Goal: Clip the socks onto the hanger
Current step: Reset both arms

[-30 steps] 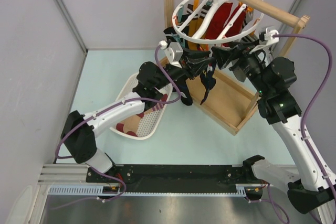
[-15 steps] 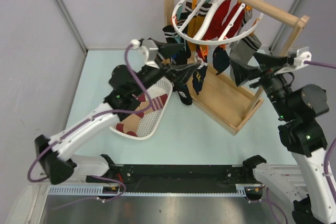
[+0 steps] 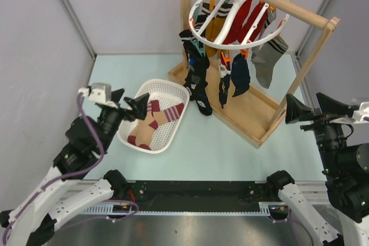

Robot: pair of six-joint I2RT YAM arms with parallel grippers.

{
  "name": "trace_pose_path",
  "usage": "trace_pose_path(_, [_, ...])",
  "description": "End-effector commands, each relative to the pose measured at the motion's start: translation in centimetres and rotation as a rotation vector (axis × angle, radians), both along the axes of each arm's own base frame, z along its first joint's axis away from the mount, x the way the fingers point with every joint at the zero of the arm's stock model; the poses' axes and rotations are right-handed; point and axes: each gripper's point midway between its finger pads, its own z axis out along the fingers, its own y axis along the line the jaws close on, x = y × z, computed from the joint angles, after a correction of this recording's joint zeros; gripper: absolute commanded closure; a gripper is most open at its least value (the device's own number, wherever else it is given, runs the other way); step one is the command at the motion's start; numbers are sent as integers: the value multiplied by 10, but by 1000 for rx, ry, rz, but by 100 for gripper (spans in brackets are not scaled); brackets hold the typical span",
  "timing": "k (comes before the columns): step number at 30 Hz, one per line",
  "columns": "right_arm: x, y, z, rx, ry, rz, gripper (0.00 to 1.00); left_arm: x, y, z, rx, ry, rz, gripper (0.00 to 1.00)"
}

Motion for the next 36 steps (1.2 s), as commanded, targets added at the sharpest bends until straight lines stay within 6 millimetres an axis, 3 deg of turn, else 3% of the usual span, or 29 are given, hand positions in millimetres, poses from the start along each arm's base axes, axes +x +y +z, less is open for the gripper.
trace_pose_path(1, [-9,-27,-31,-20,54,-127,0,-17,70,-33,58,67,238,0])
trace_pose_path(2, [-11,-32,-35,-17,59,-146,0,-24,86,-32,34,54,279,0])
trace_pose_path(5, [-17,-40,-45,-2,65,-178,0,-34,107,-34,7,37,335,0])
trace_pose_path(8, [-22,-43,-51,-19,67,-180,0,-38,114,-34,-12,23,352,0])
trace_pose_path(17, [-40,-58,-61,-12,52,-226,0,-41,126,-44,-46,41,408,0])
trace_pose_path(25, [-37,-58,-63,-7,55,-229,0,-43,134,-53,-50,50,441,0])
trace_pose_path(36, [-36,-59,-60,4,46,-231,0,-41,133,-51,-47,40,448,0])
